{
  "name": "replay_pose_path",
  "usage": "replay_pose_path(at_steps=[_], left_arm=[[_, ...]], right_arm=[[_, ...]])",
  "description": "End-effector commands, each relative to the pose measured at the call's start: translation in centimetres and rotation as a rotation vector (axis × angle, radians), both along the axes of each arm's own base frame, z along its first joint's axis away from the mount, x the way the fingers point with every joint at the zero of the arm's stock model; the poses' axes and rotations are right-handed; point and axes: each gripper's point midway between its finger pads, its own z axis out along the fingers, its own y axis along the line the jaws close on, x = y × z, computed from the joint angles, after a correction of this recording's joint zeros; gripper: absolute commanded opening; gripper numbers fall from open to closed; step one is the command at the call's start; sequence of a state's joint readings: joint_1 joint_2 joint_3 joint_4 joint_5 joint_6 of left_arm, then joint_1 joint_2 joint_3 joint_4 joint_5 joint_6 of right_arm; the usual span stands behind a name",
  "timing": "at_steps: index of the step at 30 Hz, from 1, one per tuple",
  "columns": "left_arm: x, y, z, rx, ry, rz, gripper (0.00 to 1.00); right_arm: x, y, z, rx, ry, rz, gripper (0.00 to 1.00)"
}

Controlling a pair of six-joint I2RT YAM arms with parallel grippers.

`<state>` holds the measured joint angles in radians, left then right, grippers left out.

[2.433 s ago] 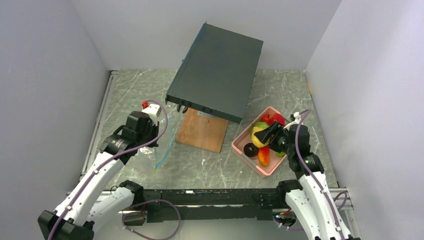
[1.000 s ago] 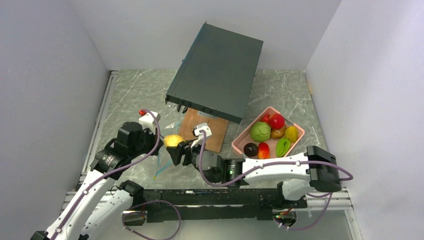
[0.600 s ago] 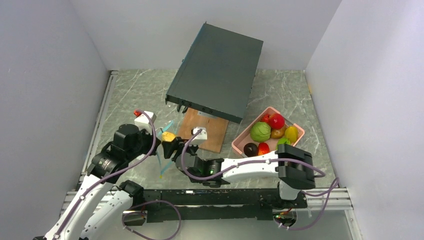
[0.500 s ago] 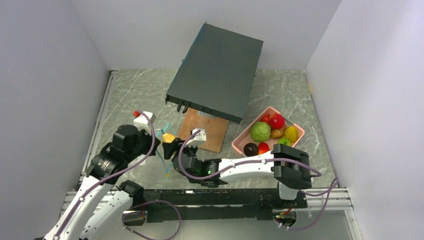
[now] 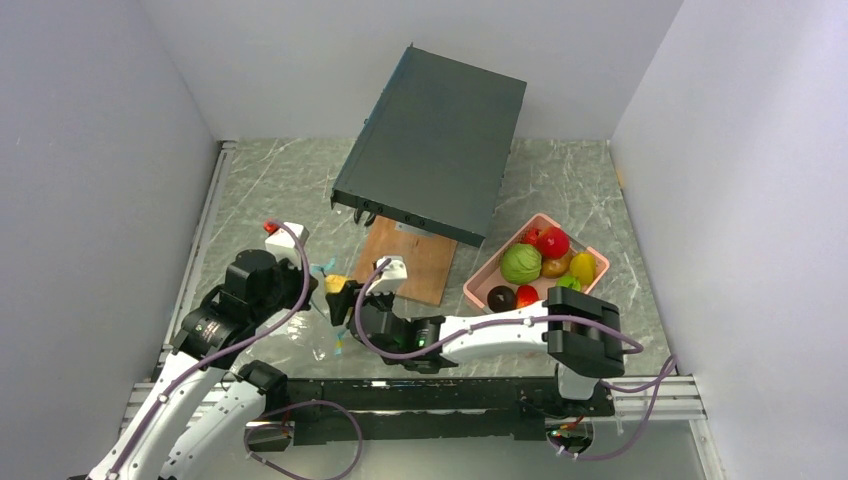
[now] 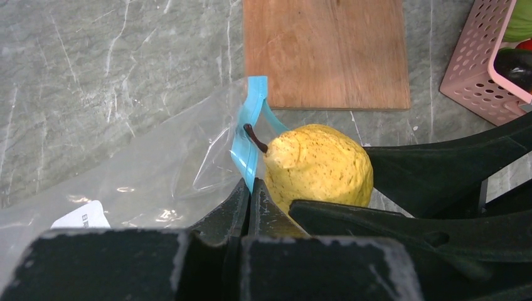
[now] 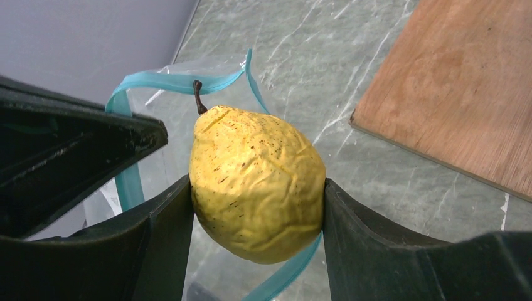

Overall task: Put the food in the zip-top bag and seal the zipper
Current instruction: Place the fake fruit in the zipper food storage bag.

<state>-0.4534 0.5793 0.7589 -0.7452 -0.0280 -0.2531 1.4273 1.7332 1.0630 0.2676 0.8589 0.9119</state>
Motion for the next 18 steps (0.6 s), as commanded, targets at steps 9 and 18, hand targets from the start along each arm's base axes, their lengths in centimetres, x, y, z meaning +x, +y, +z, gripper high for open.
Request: replay_pose_path(at_steps=[9, 18], left_arm=[[0.6, -0.2, 1.0, -0.017, -0.027, 0.014, 0.0], [0.4, -0.7, 1.3, -0.034, -0.042, -0.019, 0.0]], right_arm=[[-2.5, 0.5, 1.8, -0.001, -0.01, 0.175, 0.06], [1.3, 1.0, 2.3, -0.029, 0.007, 0.083, 0.19]])
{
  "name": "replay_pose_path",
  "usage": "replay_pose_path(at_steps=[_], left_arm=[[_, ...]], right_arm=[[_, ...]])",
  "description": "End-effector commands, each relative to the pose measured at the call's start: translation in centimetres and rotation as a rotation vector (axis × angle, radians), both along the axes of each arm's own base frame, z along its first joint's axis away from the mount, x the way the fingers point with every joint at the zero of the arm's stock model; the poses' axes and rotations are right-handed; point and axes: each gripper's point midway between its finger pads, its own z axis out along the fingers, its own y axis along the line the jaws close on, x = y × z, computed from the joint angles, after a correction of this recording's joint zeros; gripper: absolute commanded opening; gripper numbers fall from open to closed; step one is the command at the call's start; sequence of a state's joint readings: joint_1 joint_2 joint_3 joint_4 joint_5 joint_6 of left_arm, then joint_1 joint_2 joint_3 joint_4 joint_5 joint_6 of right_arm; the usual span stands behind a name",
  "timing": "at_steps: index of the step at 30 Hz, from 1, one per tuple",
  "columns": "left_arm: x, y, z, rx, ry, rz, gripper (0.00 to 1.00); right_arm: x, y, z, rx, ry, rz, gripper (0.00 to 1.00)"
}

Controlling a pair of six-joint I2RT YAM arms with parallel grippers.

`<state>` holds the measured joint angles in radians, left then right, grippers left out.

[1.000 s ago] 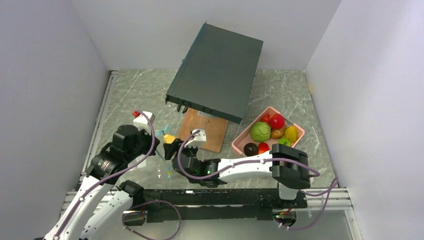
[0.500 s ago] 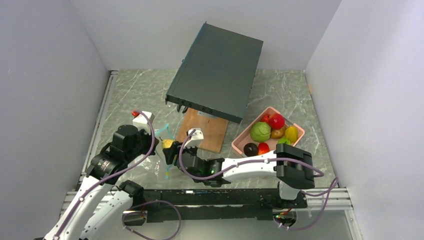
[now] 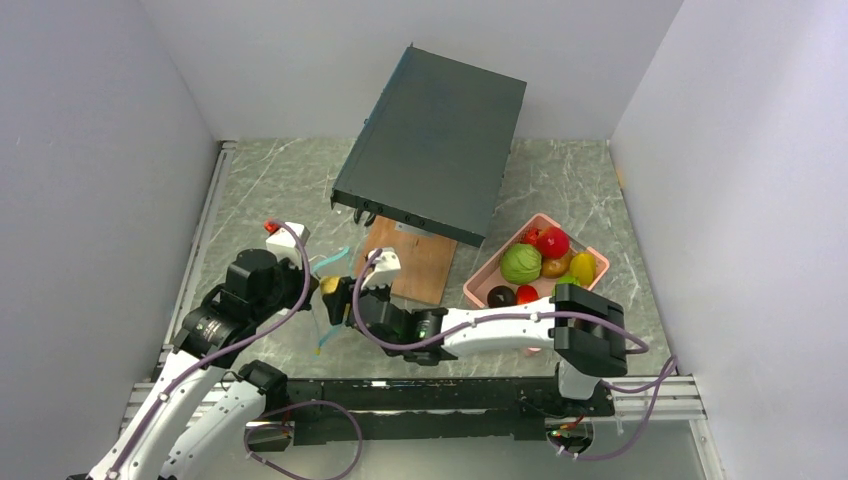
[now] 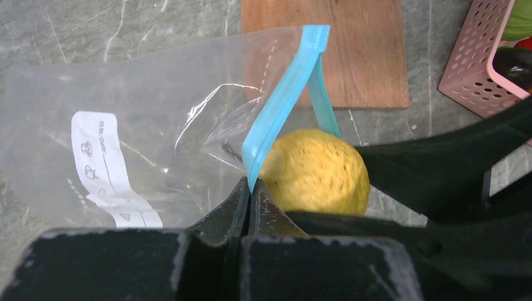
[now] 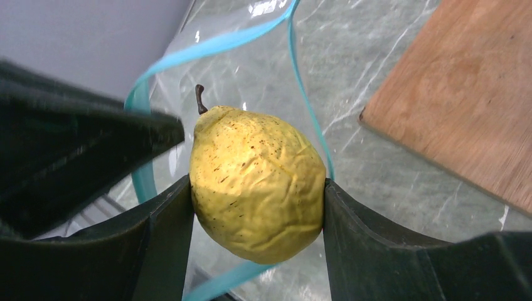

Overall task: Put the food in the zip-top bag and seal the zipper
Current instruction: Place the fake fruit in the zipper food storage bag, then pick up the fake fruit from the bin.

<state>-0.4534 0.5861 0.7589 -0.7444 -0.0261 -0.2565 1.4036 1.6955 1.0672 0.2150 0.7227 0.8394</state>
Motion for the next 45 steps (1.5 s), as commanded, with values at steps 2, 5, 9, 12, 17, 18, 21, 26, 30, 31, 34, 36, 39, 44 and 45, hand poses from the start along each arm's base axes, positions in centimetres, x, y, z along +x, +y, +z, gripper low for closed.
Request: replay_pose_path(at_steps=[2, 5, 9, 12, 17, 18, 21, 26, 30, 31, 34, 36, 39, 44, 45], left_arm=[[0.3, -0.6, 1.4, -0.034, -0.051, -0.019, 0.0], [0.3, -0.5, 1.5, -0.035, -0.055, -0.014, 0.0], [0.3, -0.3, 1.6, -0.034, -0.059, -0.006, 0.0], [0.3, -0.2, 1.6, -0.033, -0.063, -0.001, 0.0], [0.4, 0.0, 1.6, -0.031, -0.061, 0.013, 0.0], [0.4, 0.0, 1.6, -0.029, -0.06, 0.014, 0.0], [0.4, 0.2, 1.6, -0.026, -0.063, 0.024, 0.0], [0.4, 0.3, 1.6, -0.025, -0.066, 0.035, 0.0], [0.5, 0.4, 1.4, -0.018, -0.053, 0.042, 0.0], [0.5, 0.4, 1.3, -0.018, -0.052, 0.043, 0.0], [0.5, 0.4, 1.3, -0.015, -0.048, 0.045, 0.0], [0.5, 0.5, 1.3, -0.016, -0.049, 0.048, 0.0], [0.5, 0.6, 1.4, -0.015, -0.052, 0.051, 0.0], [0.5, 0.7, 1.4, -0.016, -0.056, 0.06, 0.0], [0.5, 0.7, 1.4, -0.015, -0.055, 0.059, 0.0]], right_arm=[[2.8, 0.9, 2.8, 0.047, -0.015, -0.05, 0.31], [3.7, 1.2, 3.6, 0.044, -0.027, -0.065, 0.55], [3.6, 1.6, 3.5, 0.017, -0.025, -0.047, 0.8], [3.1, 1.5, 3.3, 0.017, -0.011, -0.022, 0.9], [3.0, 0.7, 4.1, 0.003, -0.024, -0.014, 0.95], [2.9, 0.6, 4.5, 0.0, -0.029, -0.011, 0.95], [2.6, -0.4, 5.4, -0.021, -0.053, 0.009, 0.94], [1.5, -4.0, 6.7, -0.083, -0.099, 0.061, 0.91], [0.4, -8.2, 7.6, -0.138, -0.137, 0.097, 0.9], [0.1, -9.3, 7.6, -0.144, -0.136, 0.098, 0.9], [-0.7, -13.0, 7.4, -0.139, -0.136, 0.097, 0.9], [-1.0, -15.6, 6.4, -0.151, -0.121, 0.071, 0.9], [-1.1, -19.6, 3.7, -0.183, -0.067, -0.009, 0.9], [-1.6, -24.7, 0.5, -0.131, 0.019, -0.14, 0.91], [-1.6, -25.8, -0.1, -0.124, 0.031, -0.171, 0.91]])
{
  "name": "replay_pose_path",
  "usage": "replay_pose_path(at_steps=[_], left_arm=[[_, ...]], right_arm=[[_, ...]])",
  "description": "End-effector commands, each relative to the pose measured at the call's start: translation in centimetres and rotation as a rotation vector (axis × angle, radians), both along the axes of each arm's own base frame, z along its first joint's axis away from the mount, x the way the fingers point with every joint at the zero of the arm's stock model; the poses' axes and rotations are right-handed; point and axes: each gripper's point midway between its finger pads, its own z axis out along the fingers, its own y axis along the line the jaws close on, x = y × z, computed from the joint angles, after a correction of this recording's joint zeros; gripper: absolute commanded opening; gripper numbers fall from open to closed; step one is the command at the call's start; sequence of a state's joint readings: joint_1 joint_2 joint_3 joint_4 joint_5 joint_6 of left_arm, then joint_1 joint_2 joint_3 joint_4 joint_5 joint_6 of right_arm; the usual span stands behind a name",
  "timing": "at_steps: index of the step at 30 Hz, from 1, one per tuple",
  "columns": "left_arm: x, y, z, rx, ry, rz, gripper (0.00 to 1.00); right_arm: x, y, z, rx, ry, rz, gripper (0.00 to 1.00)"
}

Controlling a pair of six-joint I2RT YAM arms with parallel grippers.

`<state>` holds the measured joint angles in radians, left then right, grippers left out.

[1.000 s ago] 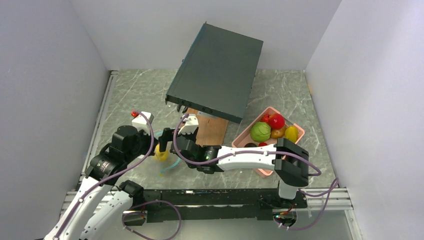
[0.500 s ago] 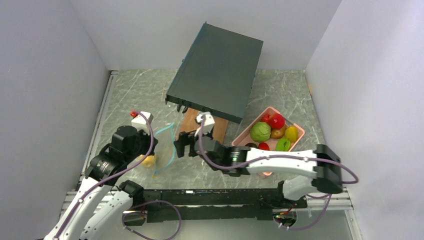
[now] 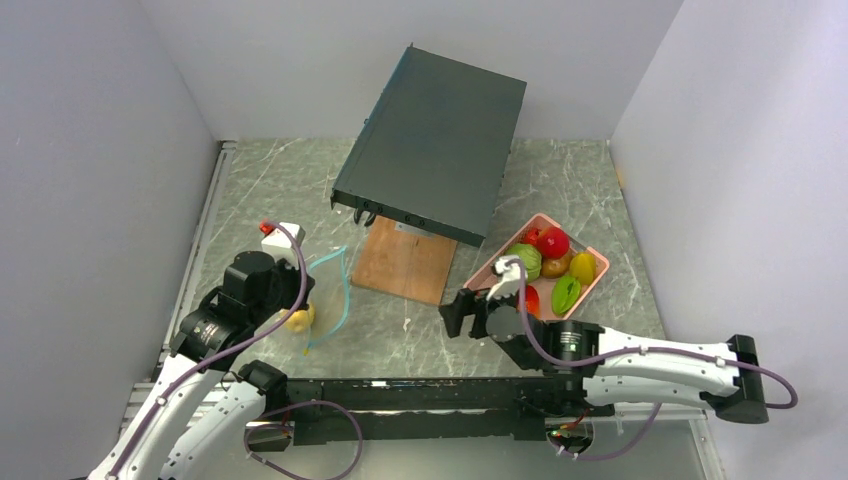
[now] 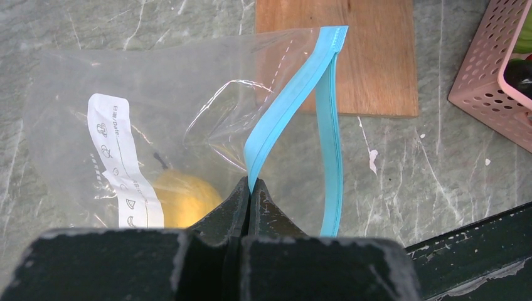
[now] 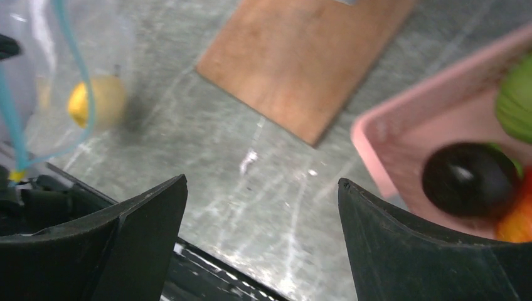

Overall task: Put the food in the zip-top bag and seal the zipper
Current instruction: Pick up the fake fruit from the bin.

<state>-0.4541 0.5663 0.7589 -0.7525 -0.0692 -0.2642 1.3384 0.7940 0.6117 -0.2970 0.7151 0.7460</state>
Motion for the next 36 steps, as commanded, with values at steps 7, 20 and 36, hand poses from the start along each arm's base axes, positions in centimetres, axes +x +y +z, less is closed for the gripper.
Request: replay_pose_path(at_steps=[7, 20, 36], left_arm=[[0.6, -0.2, 0.8, -0.017, -0.02, 0.013, 0.0], [0.5, -0.1, 0.8, -0.016, -0.022, 0.021, 0.0], [0.6, -0.3, 0.6, -0.016, -0.012, 0.01, 0.0]], right_arm=[[2.5, -10.9, -4.0, 0.048, 0.098, -0.491, 0.87], [8.2, -15.5, -7.0, 0.03, 0.316, -0.608, 0.82], [6.9, -12.1, -11.6, 0.035, 0.507, -0.452, 0.82]])
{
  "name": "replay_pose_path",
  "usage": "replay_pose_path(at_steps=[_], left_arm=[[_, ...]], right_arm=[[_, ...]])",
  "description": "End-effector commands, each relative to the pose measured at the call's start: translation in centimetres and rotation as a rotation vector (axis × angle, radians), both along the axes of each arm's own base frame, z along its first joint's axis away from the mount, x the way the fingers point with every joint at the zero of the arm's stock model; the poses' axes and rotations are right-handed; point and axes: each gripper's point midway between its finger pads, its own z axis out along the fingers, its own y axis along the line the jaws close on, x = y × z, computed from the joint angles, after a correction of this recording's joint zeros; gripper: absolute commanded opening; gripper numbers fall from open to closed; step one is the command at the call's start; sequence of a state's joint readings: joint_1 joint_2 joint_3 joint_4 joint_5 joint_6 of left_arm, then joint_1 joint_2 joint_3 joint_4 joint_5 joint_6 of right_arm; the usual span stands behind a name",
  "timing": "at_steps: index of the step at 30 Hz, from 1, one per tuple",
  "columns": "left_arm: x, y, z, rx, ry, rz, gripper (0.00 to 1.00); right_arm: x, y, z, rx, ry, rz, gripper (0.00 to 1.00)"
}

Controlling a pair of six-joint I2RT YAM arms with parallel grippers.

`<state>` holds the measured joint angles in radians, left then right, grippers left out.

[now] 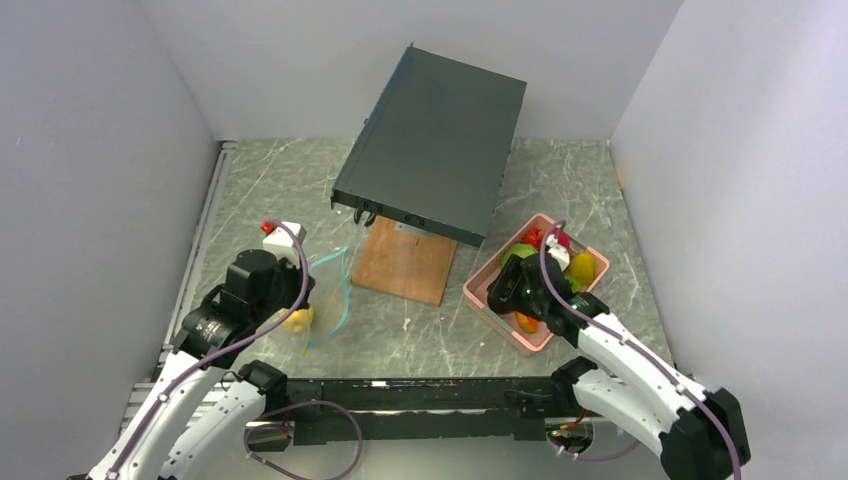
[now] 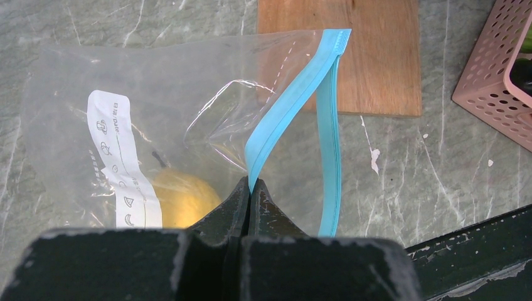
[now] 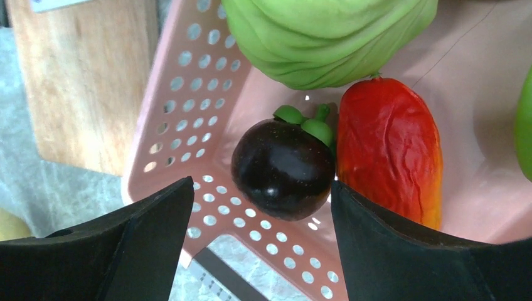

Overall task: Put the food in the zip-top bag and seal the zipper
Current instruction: Pick up the fake fruit from the bin.

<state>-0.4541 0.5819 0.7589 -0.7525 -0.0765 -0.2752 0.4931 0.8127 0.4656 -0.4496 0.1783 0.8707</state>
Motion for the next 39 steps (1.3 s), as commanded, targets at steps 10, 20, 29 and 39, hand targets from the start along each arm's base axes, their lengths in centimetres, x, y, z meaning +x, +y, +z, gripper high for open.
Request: replay_pose_path(at_steps=[10, 20, 29, 39], left_arm=[[0.4, -0.3, 1.0, -0.017, -0.031, 0.0, 0.0], [0.5, -0.4, 0.9, -0.016, -0.027, -0.007, 0.0], [0.5, -0.5, 0.9, -0.019, -0.025, -0.013, 0.0], [0.4, -0.4, 1.1, -0.024, -0.039, -0.008, 0.0]], right_arm=[[0.7, 0.0, -3.1, -0.044, 0.112, -0.053, 0.8], [1.3, -2.1, 0.9, -0.095, -0.013, -0.108, 0.33], [0.2, 3.1, 7.0, 0.122, -0.247, 0.224, 0.03], [-4.0, 10.3, 10.5, 0.287, -0.459, 0.568, 0.0]])
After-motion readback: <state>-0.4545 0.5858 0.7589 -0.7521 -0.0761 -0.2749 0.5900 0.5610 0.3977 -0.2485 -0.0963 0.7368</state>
